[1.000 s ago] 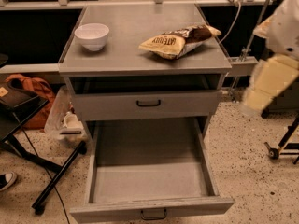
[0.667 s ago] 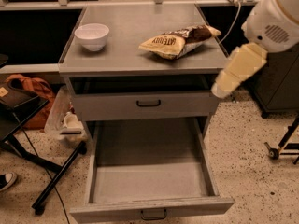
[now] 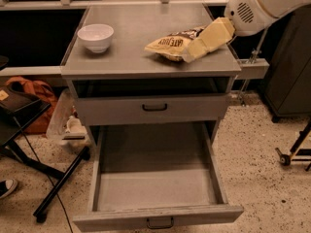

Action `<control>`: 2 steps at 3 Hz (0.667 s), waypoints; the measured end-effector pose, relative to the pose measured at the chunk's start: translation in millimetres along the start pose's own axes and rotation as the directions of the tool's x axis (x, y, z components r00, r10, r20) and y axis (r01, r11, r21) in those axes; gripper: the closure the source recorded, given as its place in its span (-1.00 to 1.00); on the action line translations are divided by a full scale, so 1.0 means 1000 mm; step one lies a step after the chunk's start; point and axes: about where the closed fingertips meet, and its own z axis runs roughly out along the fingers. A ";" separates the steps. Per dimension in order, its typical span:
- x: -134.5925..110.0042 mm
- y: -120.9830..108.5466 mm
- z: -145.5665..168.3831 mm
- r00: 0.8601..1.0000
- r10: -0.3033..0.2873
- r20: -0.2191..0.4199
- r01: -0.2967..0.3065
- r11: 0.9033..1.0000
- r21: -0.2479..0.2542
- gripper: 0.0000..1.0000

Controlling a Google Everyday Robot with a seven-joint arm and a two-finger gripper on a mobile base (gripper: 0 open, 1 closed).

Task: Place brown chip bag into middle drawer

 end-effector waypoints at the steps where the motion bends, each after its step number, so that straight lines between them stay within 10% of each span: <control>1: -0.023 -0.006 0.042 0.977 0.206 0.062 -0.202 0.978 -0.059 -1.00; 2: -0.025 -0.006 0.041 0.958 0.280 0.064 -0.276 0.959 -0.062 -1.00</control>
Offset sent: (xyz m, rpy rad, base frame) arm 0.0302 0.0230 -0.0139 0.1421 0.0570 -0.0939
